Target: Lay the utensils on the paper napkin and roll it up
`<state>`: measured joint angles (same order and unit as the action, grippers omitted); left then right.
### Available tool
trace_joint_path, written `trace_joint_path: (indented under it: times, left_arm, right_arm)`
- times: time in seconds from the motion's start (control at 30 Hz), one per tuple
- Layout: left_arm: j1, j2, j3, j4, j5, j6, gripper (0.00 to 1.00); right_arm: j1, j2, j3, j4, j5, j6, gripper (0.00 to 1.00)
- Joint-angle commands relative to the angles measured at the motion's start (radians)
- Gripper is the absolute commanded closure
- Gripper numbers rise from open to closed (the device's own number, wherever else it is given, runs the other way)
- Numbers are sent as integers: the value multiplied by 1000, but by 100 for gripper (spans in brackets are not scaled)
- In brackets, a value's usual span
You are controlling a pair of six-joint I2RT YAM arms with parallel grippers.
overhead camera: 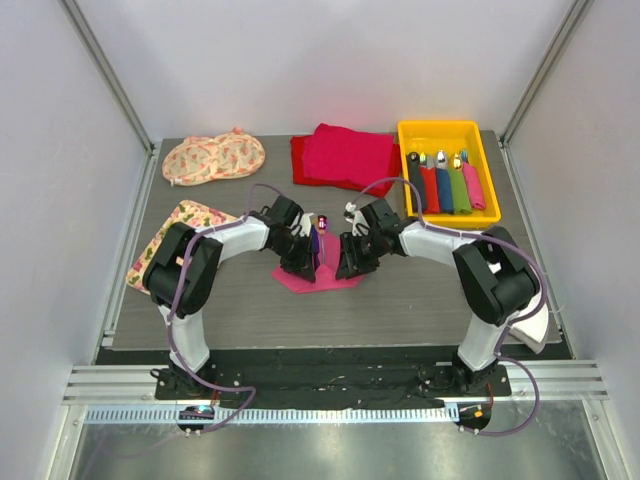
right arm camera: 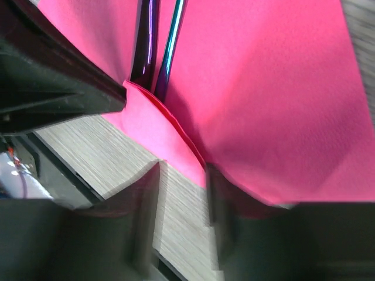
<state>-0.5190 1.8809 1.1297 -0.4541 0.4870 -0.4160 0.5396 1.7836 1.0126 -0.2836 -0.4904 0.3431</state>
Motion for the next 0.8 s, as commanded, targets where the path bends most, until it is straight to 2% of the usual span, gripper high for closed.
trace_joint_path:
  times: [0.0, 0.03, 0.07, 0.27, 0.37, 0.57, 0.77]
  left_arm:
    - [7, 11, 28, -1, -21, 3, 93]
    - [7, 11, 27, 0, -21, 5, 93]
    - [7, 9, 27, -1, -22, 3, 93]
    - [7, 11, 27, 3, -21, 2, 93]
    - [7, 11, 28, 3, -21, 0, 93]
    - [7, 9, 27, 5, -18, 2, 92]
    - [7, 4, 25, 5, -19, 3, 93]
  right_arm:
    - [-9, -101, 47, -63, 68, -46, 48]
    - [-21, -111, 46, -83, 81, -50, 43]
    - [-29, -119, 40, -92, 91, -59, 34]
    - [-78, -150, 23, -143, 173, -69, 15]
    - [-98, -127, 24, -150, 191, -55, 11]
    - [-118, -58, 44, -143, 237, -49, 9]
    - [-118, 10, 41, -94, 174, -23, 11]
